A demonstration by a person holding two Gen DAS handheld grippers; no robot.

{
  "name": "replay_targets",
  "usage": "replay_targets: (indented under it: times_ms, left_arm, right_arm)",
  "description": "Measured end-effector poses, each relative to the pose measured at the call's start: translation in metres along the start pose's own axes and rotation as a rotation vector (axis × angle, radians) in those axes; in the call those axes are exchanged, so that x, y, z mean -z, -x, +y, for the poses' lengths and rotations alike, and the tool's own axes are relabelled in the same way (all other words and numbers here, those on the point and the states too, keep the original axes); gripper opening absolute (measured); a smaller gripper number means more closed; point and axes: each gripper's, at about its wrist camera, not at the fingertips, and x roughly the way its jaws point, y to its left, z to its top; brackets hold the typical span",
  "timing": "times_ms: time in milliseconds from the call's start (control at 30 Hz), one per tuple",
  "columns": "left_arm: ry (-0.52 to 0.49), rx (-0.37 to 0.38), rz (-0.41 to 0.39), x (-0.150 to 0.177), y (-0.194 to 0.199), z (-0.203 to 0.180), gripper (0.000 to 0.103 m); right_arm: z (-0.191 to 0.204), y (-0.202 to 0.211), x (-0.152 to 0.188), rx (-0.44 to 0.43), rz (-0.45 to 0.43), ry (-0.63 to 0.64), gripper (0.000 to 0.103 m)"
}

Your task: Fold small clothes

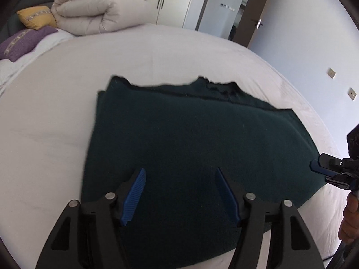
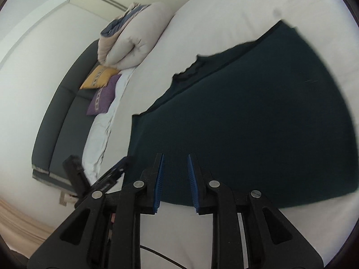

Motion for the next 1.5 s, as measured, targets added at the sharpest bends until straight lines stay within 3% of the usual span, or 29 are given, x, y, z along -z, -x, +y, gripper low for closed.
replay_targets:
  times_ms: [67,133,200,333,500,567,633,700,833,933,1067,1200,1333,1500]
  left_arm:
    - [-0.059,-0.058,-0.019,0.013,-0.006,-0.005,0.066]
    - [-0.063,-0.082,-0.020,0.021,0.000,-0.005,0.066]
    - [-0.047,-0.084,-0.006,0.025,0.002,0.001,0.066]
    - [-0.037,-0.099,0.004,0.029,0.007,0.006,0.066]
    - [-0.048,-0.126,0.011,0.034,0.011,0.003,0.066]
    - [-0.044,-0.132,0.011,0.035,0.013,0.005,0.066]
    - [-0.042,-0.153,0.006,0.034,0.017,0.005,0.066]
    - [-0.031,-0.157,-0.013,0.029,0.024,0.005,0.064]
    - [-0.031,-0.179,-0.064,0.004,0.028,0.006,0.064]
    - [-0.089,-0.260,-0.020,-0.011,0.005,0.005,0.064]
    - [-0.077,-0.279,-0.011,-0.007,-0.012,0.019,0.070]
    - [-0.067,-0.267,-0.008,-0.007,-0.015,0.023,0.071]
    - [-0.063,-0.263,-0.011,-0.005,-0.015,0.023,0.072]
    - [-0.060,-0.263,-0.014,-0.004,-0.015,0.023,0.072]
  right_arm:
    - [0.000,-0.042,0.004,-0.039,0.069,-0.023,0.021]
    - [-0.016,-0.072,0.014,-0.014,0.111,-0.086,0.021]
    - [-0.030,-0.075,0.023,-0.035,0.070,-0.101,0.017]
    - [-0.063,-0.030,0.030,-0.001,-0.087,-0.175,0.017]
    - [-0.127,0.065,0.040,0.146,-0.345,-0.347,0.009]
    - [-0.134,0.095,0.043,0.208,-0.412,-0.373,0.009]
    - [-0.133,0.120,0.043,0.283,-0.477,-0.401,0.017]
    - [-0.123,0.130,0.040,0.257,-0.523,-0.403,0.017]
    - [-0.073,0.079,-0.001,0.173,-0.416,-0.248,0.017]
    - [-0.033,0.000,-0.038,0.096,-0.294,-0.137,0.017]
    - [0.015,-0.100,-0.073,0.050,-0.167,-0.026,0.017]
    - [0.004,-0.159,-0.092,0.115,-0.113,-0.030,0.017]
    - [-0.049,-0.133,-0.108,0.081,-0.234,-0.144,0.016]
    - [-0.100,-0.072,-0.118,0.218,-0.403,-0.268,0.016]
